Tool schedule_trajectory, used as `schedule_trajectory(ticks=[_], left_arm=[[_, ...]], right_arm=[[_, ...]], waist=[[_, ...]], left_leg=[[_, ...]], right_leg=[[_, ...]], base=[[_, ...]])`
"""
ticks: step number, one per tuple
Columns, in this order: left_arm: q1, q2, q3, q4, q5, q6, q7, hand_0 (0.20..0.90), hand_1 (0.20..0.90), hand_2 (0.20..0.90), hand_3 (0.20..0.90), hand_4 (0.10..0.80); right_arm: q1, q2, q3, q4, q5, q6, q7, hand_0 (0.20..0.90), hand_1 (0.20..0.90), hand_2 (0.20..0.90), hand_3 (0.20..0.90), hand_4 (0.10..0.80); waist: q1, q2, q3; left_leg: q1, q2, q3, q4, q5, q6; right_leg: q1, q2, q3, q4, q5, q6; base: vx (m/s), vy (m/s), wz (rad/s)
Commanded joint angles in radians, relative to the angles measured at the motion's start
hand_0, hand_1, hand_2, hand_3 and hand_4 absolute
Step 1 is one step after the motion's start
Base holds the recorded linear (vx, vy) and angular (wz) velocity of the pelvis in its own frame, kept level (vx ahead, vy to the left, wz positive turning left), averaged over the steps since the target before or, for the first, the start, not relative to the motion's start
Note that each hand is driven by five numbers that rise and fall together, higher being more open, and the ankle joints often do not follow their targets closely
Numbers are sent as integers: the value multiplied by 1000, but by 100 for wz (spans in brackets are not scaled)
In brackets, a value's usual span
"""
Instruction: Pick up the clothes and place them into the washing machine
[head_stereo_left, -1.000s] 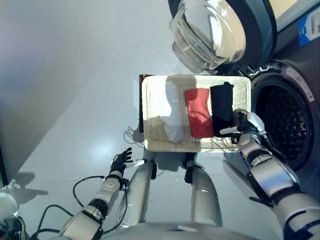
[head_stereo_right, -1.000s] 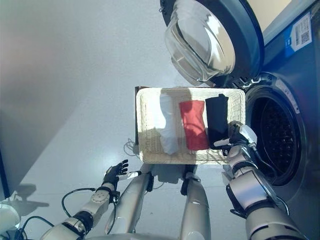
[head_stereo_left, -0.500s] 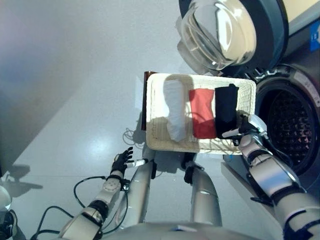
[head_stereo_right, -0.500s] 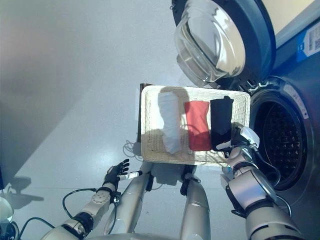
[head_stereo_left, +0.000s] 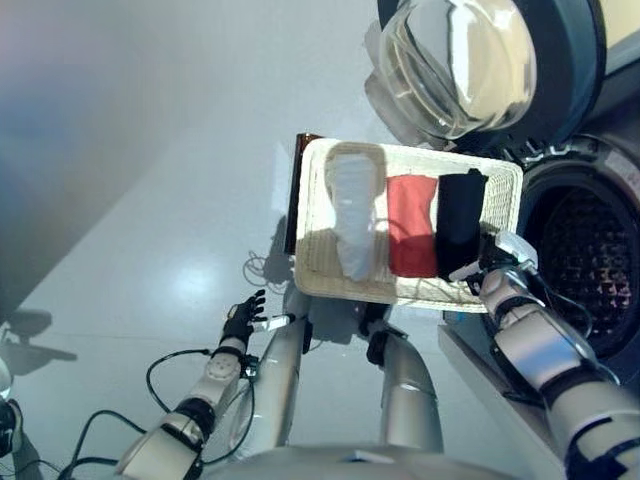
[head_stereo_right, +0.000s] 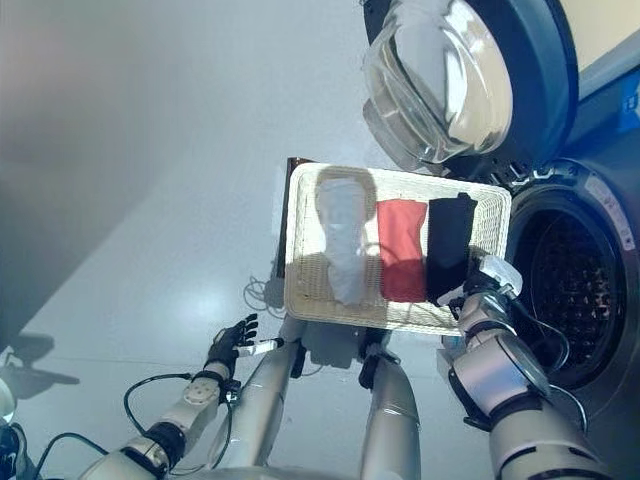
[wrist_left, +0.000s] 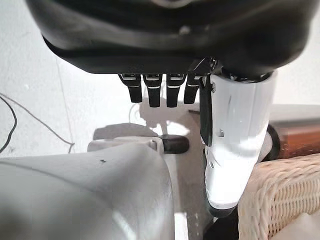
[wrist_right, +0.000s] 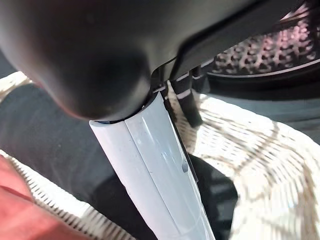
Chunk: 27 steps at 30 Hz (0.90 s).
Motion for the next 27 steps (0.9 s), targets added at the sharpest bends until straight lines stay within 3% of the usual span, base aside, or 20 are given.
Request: schedule_trajectory(ticks=[1, 5, 9, 18, 26, 27], left_arm=[[-11, 38, 39, -24, -6, -7, 16, 900, 900, 900, 900, 800], [1, 46, 50, -65, -10, -7, 20, 900, 900, 900, 900, 800], [23, 50, 53, -73, -20, -8, 12, 900, 900, 900, 900, 800], [12, 47, 54, 6, -28, -11, 30, 900, 900, 900, 900, 800], [23, 51, 71, 13, -20, -10, 31, 900, 900, 900, 900, 800], [23, 53, 71, 13, -17, -10, 30, 900, 900, 900, 900, 800]], right_arm=[[-168, -41, 47, -52, -31, -48, -14, 900, 900, 900, 900, 800], [-193, -51, 59, -41, -28, -45, -17, 900, 900, 900, 900, 800], [-216, -42, 73, -40, -33, -44, -21, 900, 900, 900, 900, 800], [-172, 14, 49, -107, 5, -63, -57, 900, 900, 900, 900, 800], [-131, -7, 10, -152, 40, -74, -57, 900, 900, 900, 900, 800], [-129, -12, 6, -150, 39, -74, -60, 900, 900, 900, 900, 800]], waist=[[65, -8, 89], [76, 15, 93], [80, 20, 97], [47, -24, 77], [21, -66, 60], [21, -67, 63]], left_leg=[[-73, -75, 46, 220, -188, -27], [-130, -81, 46, 293, -206, -24], [-137, -76, 44, 285, -200, -25], [-34, -68, 40, 190, -175, -31], [92, -59, 40, 107, -152, -39], [94, -56, 45, 91, -113, -36]], right_leg=[[59, -19, 40, -115, 124, 24], [-3, -36, 30, -17, 87, 14], [-2, -42, 19, -27, 85, 16], [97, -21, 15, -142, 115, 23], [238, -15, 9, -260, 168, 39], [247, -15, 0, -284, 202, 34]], base=[[-75, 84, 12], [-24, 37, 13], [6, 24, 10], [24, -6, -1], [12, -15, -4], [0, 0, 0]])
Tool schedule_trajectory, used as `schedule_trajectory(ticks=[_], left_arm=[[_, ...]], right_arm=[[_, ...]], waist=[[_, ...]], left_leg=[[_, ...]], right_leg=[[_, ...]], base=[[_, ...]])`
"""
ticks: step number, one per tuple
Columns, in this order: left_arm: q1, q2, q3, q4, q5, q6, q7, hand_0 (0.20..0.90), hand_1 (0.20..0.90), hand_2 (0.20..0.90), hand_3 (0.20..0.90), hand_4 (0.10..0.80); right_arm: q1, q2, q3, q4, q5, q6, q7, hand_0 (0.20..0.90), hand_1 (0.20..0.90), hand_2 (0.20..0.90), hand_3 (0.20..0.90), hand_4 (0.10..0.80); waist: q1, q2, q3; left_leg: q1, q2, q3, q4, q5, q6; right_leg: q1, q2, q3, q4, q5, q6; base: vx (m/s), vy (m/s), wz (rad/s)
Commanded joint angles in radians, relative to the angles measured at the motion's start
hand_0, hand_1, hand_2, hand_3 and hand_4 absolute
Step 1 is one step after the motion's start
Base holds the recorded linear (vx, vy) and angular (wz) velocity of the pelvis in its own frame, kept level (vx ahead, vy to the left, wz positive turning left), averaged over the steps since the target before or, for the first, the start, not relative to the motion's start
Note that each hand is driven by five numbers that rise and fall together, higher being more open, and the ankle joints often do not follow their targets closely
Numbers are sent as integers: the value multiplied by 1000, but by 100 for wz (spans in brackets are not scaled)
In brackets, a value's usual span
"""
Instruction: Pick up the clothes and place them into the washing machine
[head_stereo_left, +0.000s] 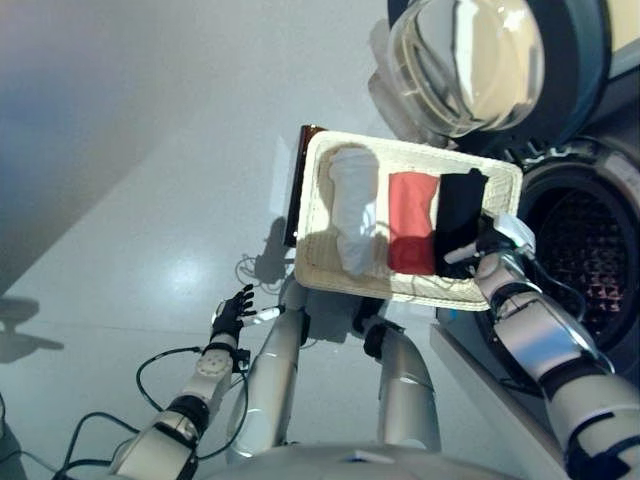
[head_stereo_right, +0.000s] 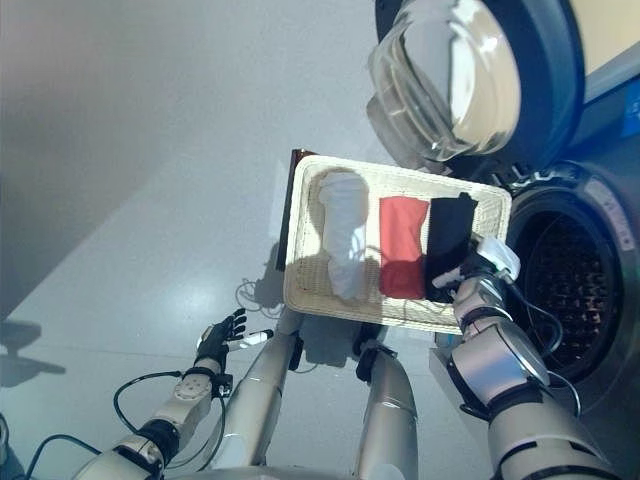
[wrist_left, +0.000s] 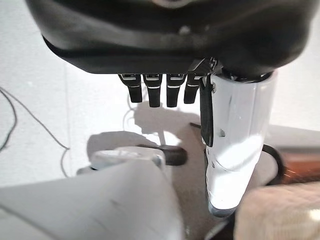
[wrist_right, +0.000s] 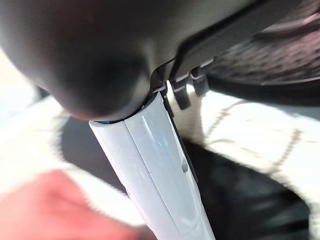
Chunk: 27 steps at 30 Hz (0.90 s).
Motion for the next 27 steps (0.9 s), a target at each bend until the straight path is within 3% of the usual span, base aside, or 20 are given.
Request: schedule_trajectory(ticks=[1, 2, 10, 26, 27], left_arm=[[25, 30, 27, 28, 13, -9, 14, 900, 900, 900, 900, 800], [32, 33, 26, 23, 20, -7, 12, 900, 900, 900, 900, 800], [23, 34, 22, 51, 28, -2, 10, 900, 900, 900, 900, 800], [48, 47, 4, -1, 12, -13, 19, 900, 900, 900, 900, 800], [48, 44, -1, -11, 1, -13, 18, 900, 900, 900, 900, 800]], right_arm=[[-91, -17, 14, -34, 3, -53, -37, 900, 900, 900, 900, 800], [-95, -18, 8, -19, 7, -52, -38, 900, 900, 900, 900, 800], [-100, -6, 12, 1, 4, -49, -36, 900, 900, 900, 900, 800], [-172, -89, 27, 61, -32, -21, -64, 900, 900, 900, 900, 800], [-177, -93, 31, 65, -34, -18, -64, 900, 900, 900, 900, 800]], waist=[[29, -53, -8], [33, -57, -5], [37, -70, 1], [32, -15, 34], [29, -9, 34]], left_leg=[[17, -61, 60, 73, -138, -30], [26, -62, 63, 56, -97, -27], [33, -62, 65, 48, -92, -27], [-9, -66, 102, 77, -101, -20], [-11, -68, 100, 90, -139, -24]], right_leg=[[157, -5, 25, -292, 194, 50], [177, -7, 7, -327, 234, 46], [199, -1, 15, -367, 250, 48], [136, -7, 58, -319, 244, 37], [127, -6, 72, -299, 211, 39]], base=[[-78, 19, 2], [17, -14, 4], [-12, 2, -1], [-10, 22, -4], [75, 0, -18]])
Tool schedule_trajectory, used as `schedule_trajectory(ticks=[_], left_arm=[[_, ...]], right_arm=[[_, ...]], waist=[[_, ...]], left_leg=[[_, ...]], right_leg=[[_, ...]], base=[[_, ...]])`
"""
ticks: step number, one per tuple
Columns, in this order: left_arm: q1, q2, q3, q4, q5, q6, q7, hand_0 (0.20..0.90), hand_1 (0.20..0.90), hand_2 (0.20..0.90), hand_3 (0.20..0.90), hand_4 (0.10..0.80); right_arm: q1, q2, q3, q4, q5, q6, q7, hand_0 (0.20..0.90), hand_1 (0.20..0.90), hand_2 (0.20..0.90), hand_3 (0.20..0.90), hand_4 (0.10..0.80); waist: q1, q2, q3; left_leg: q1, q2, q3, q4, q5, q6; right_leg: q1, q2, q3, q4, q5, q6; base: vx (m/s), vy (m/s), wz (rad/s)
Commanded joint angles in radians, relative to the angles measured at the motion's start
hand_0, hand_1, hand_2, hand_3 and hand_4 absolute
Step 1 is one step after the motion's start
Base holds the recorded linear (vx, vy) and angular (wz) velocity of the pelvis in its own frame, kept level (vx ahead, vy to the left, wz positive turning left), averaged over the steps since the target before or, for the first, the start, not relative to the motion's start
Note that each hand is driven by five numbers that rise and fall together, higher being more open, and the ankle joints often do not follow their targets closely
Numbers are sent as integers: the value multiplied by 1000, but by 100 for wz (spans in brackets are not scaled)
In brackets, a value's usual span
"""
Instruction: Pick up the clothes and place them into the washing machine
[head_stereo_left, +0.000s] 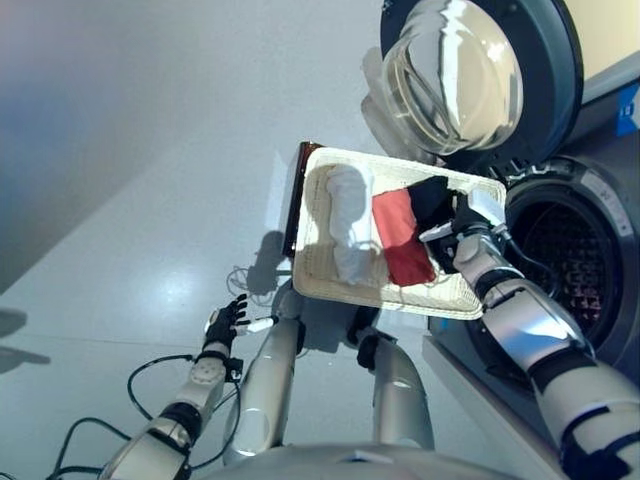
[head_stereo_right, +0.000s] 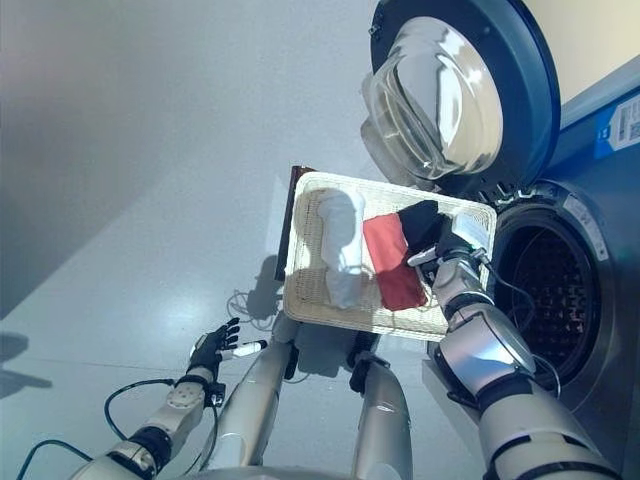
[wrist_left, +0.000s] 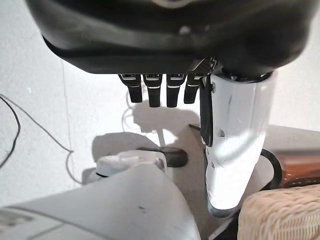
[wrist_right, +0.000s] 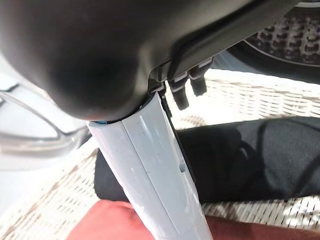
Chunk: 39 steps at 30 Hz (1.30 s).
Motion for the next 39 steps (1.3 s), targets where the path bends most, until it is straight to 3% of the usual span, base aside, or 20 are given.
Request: schedule_trajectory(ticks=[1, 15, 27, 28, 30, 31, 39], left_arm=[[19, 10, 13, -29, -9, -23, 16, 900, 900, 900, 900, 800], [13, 3, 8, -59, -49, -31, 18, 900, 900, 900, 900, 800], [38, -3, -5, -40, -38, -35, 6, 900, 900, 900, 900, 800], [35, -4, 0, -25, -36, -34, 8, 900, 900, 900, 900, 800], [36, -5, -1, -30, -36, -35, 7, 900, 900, 900, 900, 800], [35, -6, 2, -24, -31, -35, 8, 900, 900, 900, 900, 800], [15, -17, 28, 35, -32, -34, 1, 900, 900, 900, 900, 800]], right_arm=[[-109, -140, 30, 21, -19, 10, -60, 900, 900, 900, 900, 800], [-142, -168, 56, 39, -14, 9, -78, 900, 900, 900, 900, 800], [-108, -193, 35, 58, 9, -9, -82, 900, 900, 900, 900, 800], [-98, -192, 30, 57, 10, -10, -80, 845, 845, 845, 845, 761], [-84, -187, 26, 52, 13, -13, -77, 238, 238, 238, 238, 327], [-78, -188, 18, 54, 15, -12, -73, 200, 200, 200, 200, 300], [-12, -144, -21, 19, 48, -31, -47, 200, 200, 200, 200, 300]], waist=[[10, 30, 56], [-7, 94, 58], [2, 126, 44], [3, 129, 39], [4, 130, 35], [4, 132, 31], [2, 140, 14]], left_leg=[[-25, -69, 57, 106, -136, -29], [-244, -77, 84, 373, -231, -2], [-270, -71, 90, 390, -234, 4], [-265, -72, 90, 384, -233, 5], [-260, -70, 91, 378, -231, 5], [-255, -71, 92, 375, -230, 6], [-201, -64, 91, 311, -207, 4]], right_leg=[[114, -8, 36, -251, 185, 24], [-151, -18, 83, 82, 71, -14], [-204, -19, 93, 140, 50, -26], [-202, -17, 96, 139, 50, -26], [-198, -15, 98, 136, 49, -26], [-194, -15, 98, 133, 50, -27], [-153, -7, 97, 80, 66, -22]], base=[[75, -2, -14], [-19, 15, -2], [-2, -5, 2], [0, 0, 0], [0, 0, 0], [0, 0, 0], [1, -9, -4]])
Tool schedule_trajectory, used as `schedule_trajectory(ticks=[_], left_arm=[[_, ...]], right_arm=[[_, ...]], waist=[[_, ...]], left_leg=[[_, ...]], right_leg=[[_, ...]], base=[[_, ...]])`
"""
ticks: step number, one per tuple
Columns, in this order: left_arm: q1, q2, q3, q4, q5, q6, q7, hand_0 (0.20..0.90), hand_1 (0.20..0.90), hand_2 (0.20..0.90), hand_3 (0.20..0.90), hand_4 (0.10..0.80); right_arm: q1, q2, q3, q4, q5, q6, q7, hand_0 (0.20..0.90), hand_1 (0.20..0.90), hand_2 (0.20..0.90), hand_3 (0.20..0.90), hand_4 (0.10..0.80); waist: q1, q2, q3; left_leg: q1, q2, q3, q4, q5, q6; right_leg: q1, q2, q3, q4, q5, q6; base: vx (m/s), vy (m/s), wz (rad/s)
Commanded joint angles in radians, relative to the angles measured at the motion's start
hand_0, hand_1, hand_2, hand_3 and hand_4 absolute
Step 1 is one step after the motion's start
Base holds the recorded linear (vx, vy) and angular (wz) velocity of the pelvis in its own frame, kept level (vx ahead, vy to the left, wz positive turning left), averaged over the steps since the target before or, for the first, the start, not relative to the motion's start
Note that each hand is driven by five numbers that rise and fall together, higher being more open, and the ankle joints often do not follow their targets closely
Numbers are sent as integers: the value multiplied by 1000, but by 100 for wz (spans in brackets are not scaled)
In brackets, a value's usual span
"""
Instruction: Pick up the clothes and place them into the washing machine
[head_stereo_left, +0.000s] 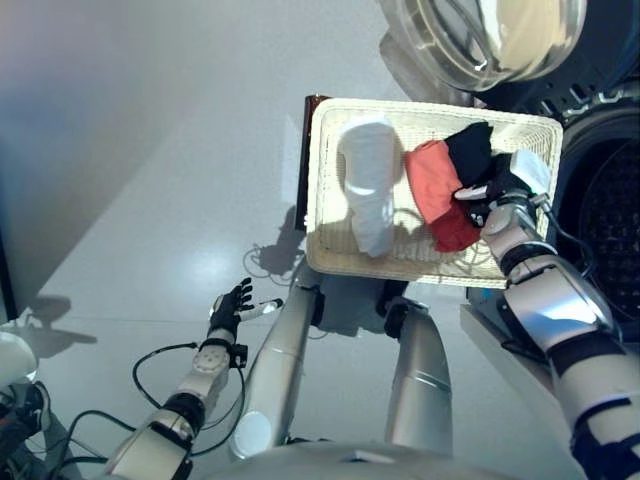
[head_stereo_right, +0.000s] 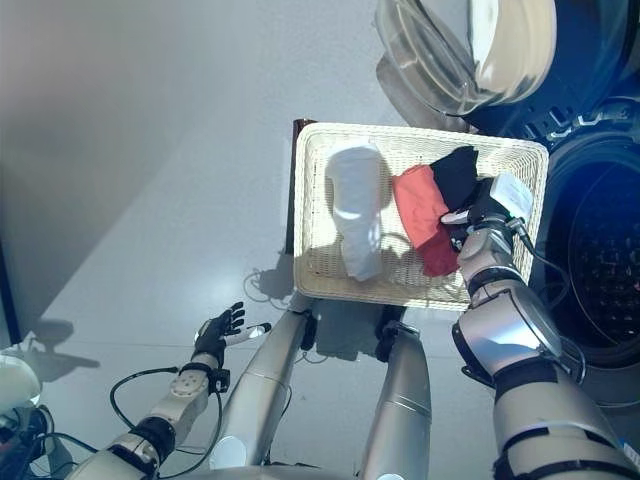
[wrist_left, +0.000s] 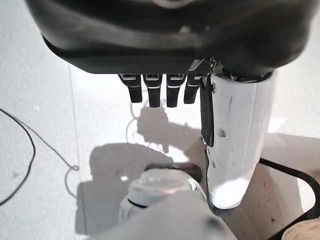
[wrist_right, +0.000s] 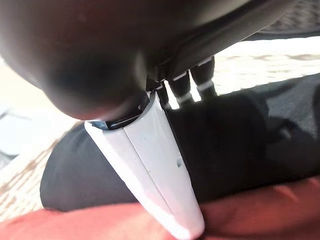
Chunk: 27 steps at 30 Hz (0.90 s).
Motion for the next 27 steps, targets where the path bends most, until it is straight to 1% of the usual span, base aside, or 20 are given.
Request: schedule_trajectory(ticks=[1, 3, 12, 14, 15, 27], left_arm=[[41, -14, 25, 80, 16, -24, 5, 900, 900, 900, 900, 800], [32, -16, 38, 117, 22, -19, 8, 900, 900, 900, 900, 800], [16, -15, 69, 173, 31, -12, 14, 900, 900, 900, 900, 800], [13, -16, 74, 183, 34, -9, 16, 900, 900, 900, 900, 800], [10, -16, 77, 186, 35, -8, 15, 900, 900, 900, 900, 800], [-1, -10, 97, 206, 29, -3, 13, 900, 900, 900, 900, 800]], right_arm=[[65, -55, 21, -6, 19, -6, 11, 200, 200, 200, 200, 300], [88, -35, 11, -17, 28, -13, 18, 200, 200, 200, 200, 300], [138, -16, -14, -48, 47, -22, 37, 200, 200, 200, 200, 300], [147, -11, -17, -55, 53, -22, 44, 378, 378, 378, 378, 427], [152, -10, -17, -56, 56, -22, 51, 900, 900, 900, 900, 800], [178, -14, -28, -72, 61, -20, 58, 900, 900, 900, 900, 800]], waist=[[-10, 62, -25], [-14, 56, -35], [-24, 34, -47], [-25, 28, -49], [-26, 25, -51], [-40, 9, -47]], left_leg=[[13, -22, 28, 84, -135, -27], [35, -21, 24, 57, -126, -31], [82, -18, 18, -11, -96, -42], [88, -18, 17, -20, -90, -45], [90, -17, 15, -24, -88, -45], [92, -12, 22, -19, -89, -44]], right_leg=[[94, 45, 1, -166, 119, -16], [116, 49, -1, -193, 126, -15], [169, 57, -16, -268, 153, -8], [176, 59, -17, -278, 158, -8], [180, 60, -16, -282, 158, -8], [182, 66, -6, -286, 163, -12]], base=[[15, -34, 1], [23, -36, 1], [1, -12, 0], [-1, -22, 5], [1, -21, 8], [0, -2, 0]])
